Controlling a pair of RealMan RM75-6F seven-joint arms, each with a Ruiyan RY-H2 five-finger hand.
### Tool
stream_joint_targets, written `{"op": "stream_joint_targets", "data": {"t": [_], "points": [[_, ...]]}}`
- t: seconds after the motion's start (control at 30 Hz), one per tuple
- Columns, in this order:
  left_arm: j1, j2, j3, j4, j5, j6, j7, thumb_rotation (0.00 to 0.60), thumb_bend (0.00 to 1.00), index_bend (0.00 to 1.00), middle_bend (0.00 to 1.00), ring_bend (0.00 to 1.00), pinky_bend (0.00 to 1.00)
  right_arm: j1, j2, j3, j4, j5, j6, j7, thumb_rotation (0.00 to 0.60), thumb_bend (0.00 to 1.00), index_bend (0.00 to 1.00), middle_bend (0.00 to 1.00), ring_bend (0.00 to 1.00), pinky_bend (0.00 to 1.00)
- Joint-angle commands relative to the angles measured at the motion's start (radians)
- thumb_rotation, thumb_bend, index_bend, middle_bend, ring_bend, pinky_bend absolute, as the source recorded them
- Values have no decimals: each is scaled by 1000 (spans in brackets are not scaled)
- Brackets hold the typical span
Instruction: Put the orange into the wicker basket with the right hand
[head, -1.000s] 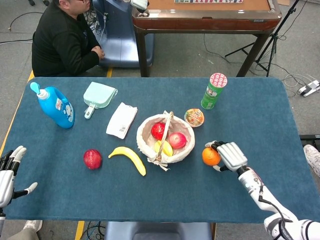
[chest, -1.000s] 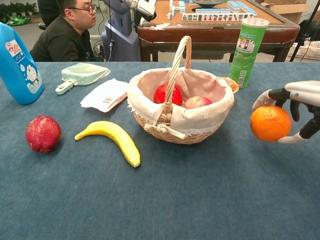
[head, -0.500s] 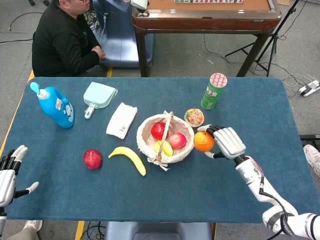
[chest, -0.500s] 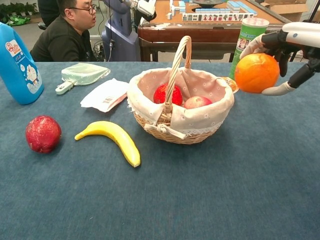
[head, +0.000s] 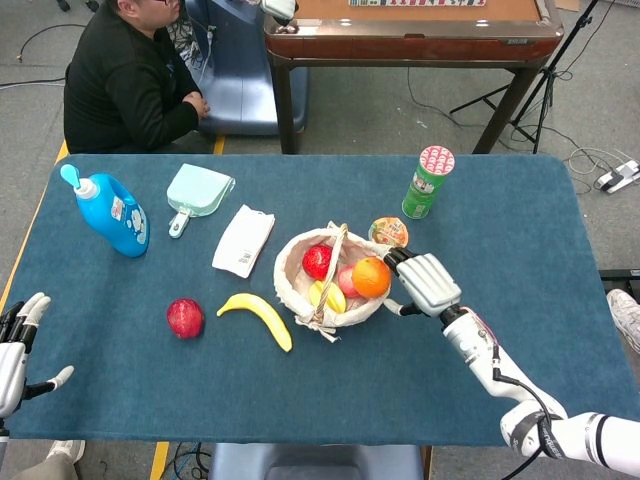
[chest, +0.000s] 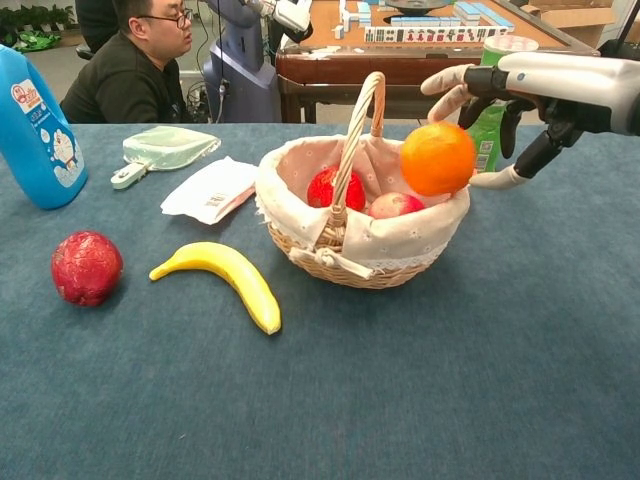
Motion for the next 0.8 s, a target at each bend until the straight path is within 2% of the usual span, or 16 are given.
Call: {"op": "stream_joint_targets", "data": {"t": [0.03,0.2,0.37,0.57,0.8], "points": [[0,-1,0,1,0,0,-1,600,171,27,0,0,83,-1,-4,-6,7,-4,5,4,600,233,21,133,174,451],[-1,-1,-1,1,0,-1,-2,600,171,27,0,0,82,-15,12,-20,8,-22,28,17,600,233,19,131,169,449],[-1,0,-4,4,-3,-2,-6,600,171,27,0,0,83,-63,61,-56,-7,-57,83,14,600,233,19,131,169,450],[-3,-1,-5,12,-7,-7,-12,600,171,27,0,0,83,-164,126,-117,-4,-110,201,8,600,233,19,147,169,450],[-7,-5,-7,23,-9,-15,-16,600,171,27,0,0,82,-310,161,-186,55,-171,373,41,600,233,19,148,169,449]]}}
